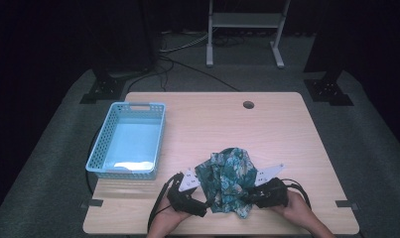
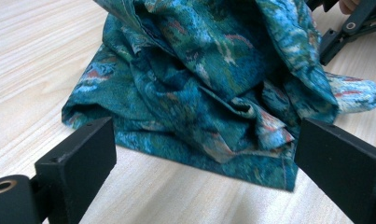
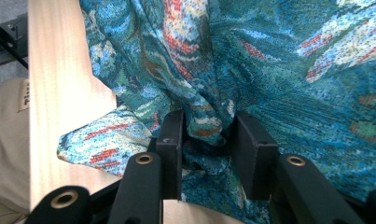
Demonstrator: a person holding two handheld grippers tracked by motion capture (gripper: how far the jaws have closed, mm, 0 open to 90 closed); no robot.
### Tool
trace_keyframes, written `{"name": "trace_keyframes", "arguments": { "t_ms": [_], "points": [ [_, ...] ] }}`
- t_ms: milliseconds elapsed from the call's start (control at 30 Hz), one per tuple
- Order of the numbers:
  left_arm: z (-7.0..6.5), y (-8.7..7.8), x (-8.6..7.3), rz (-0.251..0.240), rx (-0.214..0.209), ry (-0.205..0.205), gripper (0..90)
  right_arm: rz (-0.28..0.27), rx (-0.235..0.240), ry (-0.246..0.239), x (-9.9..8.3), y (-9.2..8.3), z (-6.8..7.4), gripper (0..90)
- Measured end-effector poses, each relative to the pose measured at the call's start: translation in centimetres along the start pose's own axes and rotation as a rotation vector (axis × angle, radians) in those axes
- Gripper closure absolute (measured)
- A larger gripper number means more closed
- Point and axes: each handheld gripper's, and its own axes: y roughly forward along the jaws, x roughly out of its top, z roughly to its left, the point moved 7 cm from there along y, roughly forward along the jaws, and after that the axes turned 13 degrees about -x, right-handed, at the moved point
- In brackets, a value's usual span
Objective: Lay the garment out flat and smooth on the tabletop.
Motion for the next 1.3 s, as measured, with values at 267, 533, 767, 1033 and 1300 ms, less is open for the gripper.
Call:
{"name": "trace_keyframes", "arguments": {
  "t_ms": [267,533,767,1033,1300],
  "points": [
    [0.0,0.2,-0.3,0.011,-0.013,0.000,5.8,0.001,0.016,-0.009,0.2,0.0,1.1,65.9],
    [0.1,0.5,-0.6,0.020,-0.027,-0.001,13.2,-0.004,0.026,-0.021,0.3,0.1,1.9,65.8],
    [0.0,1.2,-1.4,0.057,-0.060,0.006,21.4,-0.009,0.022,-0.029,0.4,0.1,2.3,65.9],
    [0.0,1.8,-1.5,0.073,-0.065,0.023,22.3,-0.005,0.017,-0.033,0.4,0.1,2.5,66.4],
    [0.0,1.9,-1.8,0.089,-0.071,0.048,26.1,0.011,0.017,-0.033,0.5,0.1,2.5,66.4]
  ]
}}
